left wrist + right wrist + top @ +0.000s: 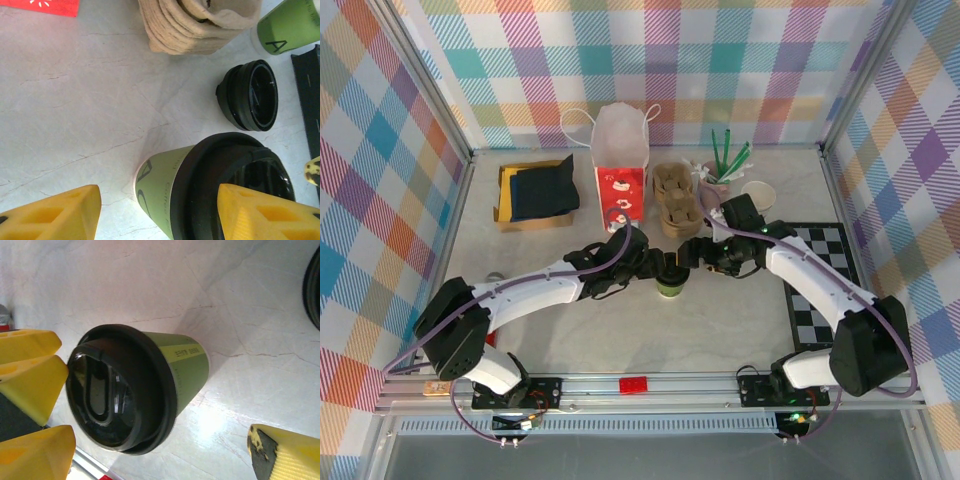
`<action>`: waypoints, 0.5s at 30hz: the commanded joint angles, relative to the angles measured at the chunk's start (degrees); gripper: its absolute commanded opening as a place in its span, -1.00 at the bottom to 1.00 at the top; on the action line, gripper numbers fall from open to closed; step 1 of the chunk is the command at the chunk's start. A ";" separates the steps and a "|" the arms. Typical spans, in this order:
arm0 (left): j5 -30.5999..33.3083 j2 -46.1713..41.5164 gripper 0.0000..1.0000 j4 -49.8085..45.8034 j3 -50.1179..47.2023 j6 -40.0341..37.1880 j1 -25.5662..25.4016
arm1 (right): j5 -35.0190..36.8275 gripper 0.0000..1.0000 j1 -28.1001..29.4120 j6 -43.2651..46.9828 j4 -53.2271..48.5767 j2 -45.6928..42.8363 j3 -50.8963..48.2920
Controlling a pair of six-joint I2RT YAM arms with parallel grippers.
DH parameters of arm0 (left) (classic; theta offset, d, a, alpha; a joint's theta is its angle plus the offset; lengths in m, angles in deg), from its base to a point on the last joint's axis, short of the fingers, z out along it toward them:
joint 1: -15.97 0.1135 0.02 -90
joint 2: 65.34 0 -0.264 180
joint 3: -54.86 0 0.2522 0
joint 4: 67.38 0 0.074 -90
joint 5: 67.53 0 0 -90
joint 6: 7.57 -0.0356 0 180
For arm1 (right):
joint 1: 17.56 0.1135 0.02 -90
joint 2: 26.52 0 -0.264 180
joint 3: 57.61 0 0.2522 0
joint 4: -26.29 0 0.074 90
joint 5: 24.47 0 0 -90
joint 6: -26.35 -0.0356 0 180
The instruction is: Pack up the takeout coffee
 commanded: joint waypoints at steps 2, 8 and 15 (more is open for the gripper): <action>0.41 0.95 0.26 -0.99 0.92 -1.35 0.66 | 0.68 0.78 -0.54 1.12 -0.84 1.58 0.06; -0.04 1.85 0.26 -0.31 0.37 -1.04 0.66 | 0.07 0.76 -0.72 1.01 1.14 3.47 -1.78; 0.00 1.08 0.24 0.90 -2.80 0.33 0.62 | 0.06 0.75 -0.72 0.16 3.47 4.42 -5.31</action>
